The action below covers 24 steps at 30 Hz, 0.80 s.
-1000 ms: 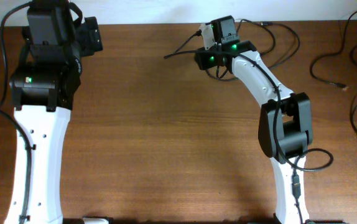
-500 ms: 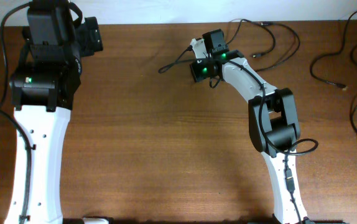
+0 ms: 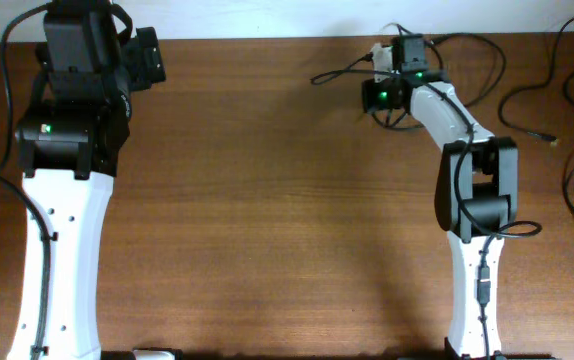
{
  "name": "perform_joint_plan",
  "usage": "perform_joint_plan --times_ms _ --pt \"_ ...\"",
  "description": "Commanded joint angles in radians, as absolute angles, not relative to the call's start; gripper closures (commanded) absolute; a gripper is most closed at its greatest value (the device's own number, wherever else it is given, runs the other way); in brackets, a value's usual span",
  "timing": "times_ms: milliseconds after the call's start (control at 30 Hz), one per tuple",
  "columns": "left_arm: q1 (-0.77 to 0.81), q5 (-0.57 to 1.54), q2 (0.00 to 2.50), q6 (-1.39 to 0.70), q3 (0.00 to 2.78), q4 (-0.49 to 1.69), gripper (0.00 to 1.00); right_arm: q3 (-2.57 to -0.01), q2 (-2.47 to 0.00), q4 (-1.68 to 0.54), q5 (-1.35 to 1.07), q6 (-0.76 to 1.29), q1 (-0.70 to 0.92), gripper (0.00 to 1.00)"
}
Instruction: Untangle cables
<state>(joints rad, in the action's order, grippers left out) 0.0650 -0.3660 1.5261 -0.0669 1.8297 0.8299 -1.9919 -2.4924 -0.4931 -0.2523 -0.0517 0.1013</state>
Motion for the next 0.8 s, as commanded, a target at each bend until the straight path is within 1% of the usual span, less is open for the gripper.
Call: perform_joint_plan --times_ms 0,400,533,567,600,633,667,733,767 --pt "0.063 -0.362 1.520 -0.051 1.832 0.828 0.01 -1.999 -2.535 -0.508 -0.224 -0.044 0.083 0.96" --pt "0.062 -0.362 1.520 -0.051 1.832 0.828 0.01 -1.999 -2.535 -0.492 -0.212 -0.044 -0.025 0.96" --pt "0.062 -0.362 1.520 -0.051 1.832 0.828 0.01 -2.000 -2.535 -0.500 -0.230 -0.045 -0.039 0.96" --pt "0.063 -0.362 1.520 -0.051 1.832 0.828 0.01 -2.000 -2.531 -0.508 -0.275 -0.048 -0.037 0.95" --pt "0.063 -0.362 1.520 -0.051 1.832 0.828 0.01 -2.000 -2.522 -0.512 -0.367 -0.060 -0.032 0.82" --pt "0.063 -0.362 1.520 -0.051 1.832 0.828 0.01 -2.001 -2.508 -0.512 -0.427 -0.067 -0.023 0.84" --pt "0.063 -0.362 1.520 -0.051 1.832 0.828 0.01 -2.006 -2.483 -0.514 -0.438 -0.067 -0.005 0.96" --pt "0.063 -0.362 1.520 -0.051 1.832 0.828 0.01 -2.038 -2.421 -0.546 -0.390 -0.067 0.031 0.96" --pt "0.063 -0.362 1.520 -0.051 1.832 0.829 0.01 -2.059 -2.387 -0.570 -0.324 -0.055 0.039 0.96"
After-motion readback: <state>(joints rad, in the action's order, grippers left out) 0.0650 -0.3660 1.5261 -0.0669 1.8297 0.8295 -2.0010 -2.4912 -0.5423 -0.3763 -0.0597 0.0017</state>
